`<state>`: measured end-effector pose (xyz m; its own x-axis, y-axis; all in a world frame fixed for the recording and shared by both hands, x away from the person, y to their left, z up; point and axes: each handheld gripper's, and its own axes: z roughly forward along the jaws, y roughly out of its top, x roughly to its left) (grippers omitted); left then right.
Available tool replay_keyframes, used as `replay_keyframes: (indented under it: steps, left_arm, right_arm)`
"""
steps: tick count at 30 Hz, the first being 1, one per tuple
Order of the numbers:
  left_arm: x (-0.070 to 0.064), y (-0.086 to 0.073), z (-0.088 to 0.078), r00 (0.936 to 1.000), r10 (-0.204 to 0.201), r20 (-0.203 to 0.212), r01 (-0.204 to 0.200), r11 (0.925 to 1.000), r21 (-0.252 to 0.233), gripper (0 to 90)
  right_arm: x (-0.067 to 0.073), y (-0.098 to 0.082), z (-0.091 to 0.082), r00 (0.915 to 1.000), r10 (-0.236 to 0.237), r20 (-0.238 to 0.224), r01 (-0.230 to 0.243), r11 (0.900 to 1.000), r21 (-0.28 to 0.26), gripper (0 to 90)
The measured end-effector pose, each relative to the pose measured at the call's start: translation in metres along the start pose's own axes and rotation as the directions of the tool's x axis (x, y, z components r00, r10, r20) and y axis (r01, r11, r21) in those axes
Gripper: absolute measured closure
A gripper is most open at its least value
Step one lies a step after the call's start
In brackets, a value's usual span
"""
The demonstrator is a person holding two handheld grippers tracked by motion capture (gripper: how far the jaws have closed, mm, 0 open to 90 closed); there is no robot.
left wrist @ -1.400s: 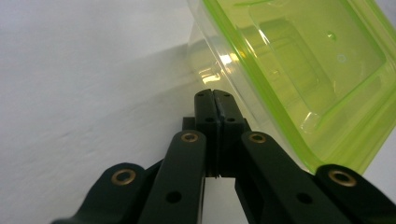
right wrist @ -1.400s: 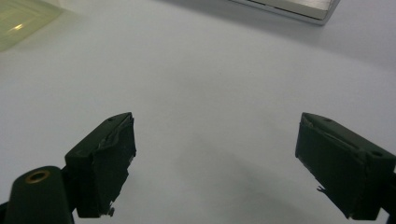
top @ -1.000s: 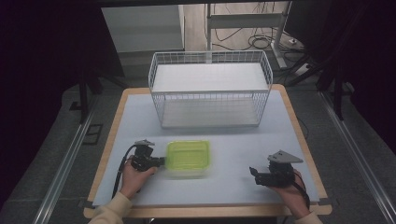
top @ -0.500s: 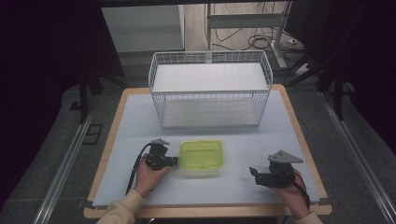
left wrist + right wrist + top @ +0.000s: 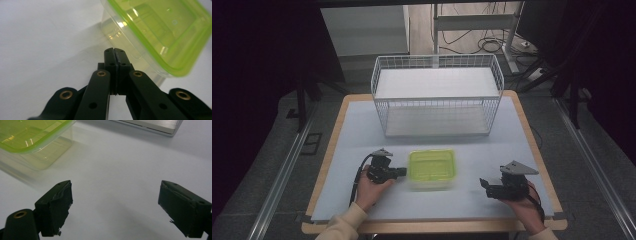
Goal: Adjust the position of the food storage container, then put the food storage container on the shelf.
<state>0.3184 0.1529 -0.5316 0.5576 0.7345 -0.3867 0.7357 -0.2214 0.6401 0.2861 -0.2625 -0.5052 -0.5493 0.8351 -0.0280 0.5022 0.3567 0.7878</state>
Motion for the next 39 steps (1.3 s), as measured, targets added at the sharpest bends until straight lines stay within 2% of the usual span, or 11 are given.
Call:
replay_keyframes:
  steps: [10,16,17,18,20,24,30,35,37,38,39]
  left_arm:
    - [0.008,-0.017,-0.05,0.9998,-0.013,-0.016,0.011,0.9942,-0.107,87.4]
    - [0.015,-0.021,-0.064,0.9985,-0.049,-0.026,0.044,0.9867,-0.156,83.2]
    - [0.016,-0.021,-0.066,0.998,-0.058,-0.028,0.052,0.9849,-0.165,80.4]
    - [0.016,-0.021,-0.067,0.9971,-0.064,-0.04,0.056,0.9822,-0.179,67.3]
    - [0.016,-0.022,-0.067,0.9963,-0.074,-0.044,0.064,0.9799,-0.189,53.7]
    - [0.017,-0.022,-0.067,0.9953,-0.092,-0.029,0.085,0.9787,-0.187,41.9]
    - [0.017,-0.024,-0.075,0.9889,-0.148,-0.009,0.143,0.9639,-0.225,37.7]
    - [0.019,-0.026,-0.077,0.9847,-0.173,0.014,0.172,0.9596,-0.222,37.6]
    - [0.02,-0.025,-0.076,0.9831,-0.182,0.024,0.183,0.9592,-0.216,37.5]
    - [0.02,-0.023,-0.075,0.9814,-0.189,0.034,0.192,0.958,-0.213,37.2]
    - [0.02,-0.023,-0.075,0.9814,-0.189,0.034,0.192,0.958,-0.213,37.0]
  right_arm:
    - [0.004,0.004,0.0,0.9996,-0.026,-0.009,0.026,0.999,-0.02,13.0]
    - [0.005,0.003,0.002,0.9991,-0.037,-0.022,0.037,0.999,-0.014,13.0]
    - [0.005,0.003,0.001,0.9991,-0.036,-0.02,0.036,0.999,-0.017,13.0]
    - [0.004,0.004,0.0,0.9992,-0.035,-0.018,0.035,0.999,-0.022,13.0]
    - [0.004,0.005,0.0,0.9991,-0.037,-0.02,0.037,0.999,-0.025,13.0]
    - [0.005,0.007,0.002,0.9988,-0.038,-0.031,0.037,0.999,-0.027,13.0]
    - [0.006,0.014,0.005,0.9937,0.006,-0.112,-0.01,0.999,-0.034,14.6]
    - [0.008,0.02,0.013,0.9881,0.013,-0.153,-0.015,1.0,-0.01,16.5]
    - [0.01,0.023,0.016,0.9836,0.026,-0.178,-0.027,1.0,-0.006,17.2]
    - [0.011,0.029,0.02,0.9726,0.061,-0.225,-0.061,0.998,0.007,17.3]
    - [0.011,0.029,0.02,0.9726,0.061,-0.225,-0.061,0.998,0.007,17.3]
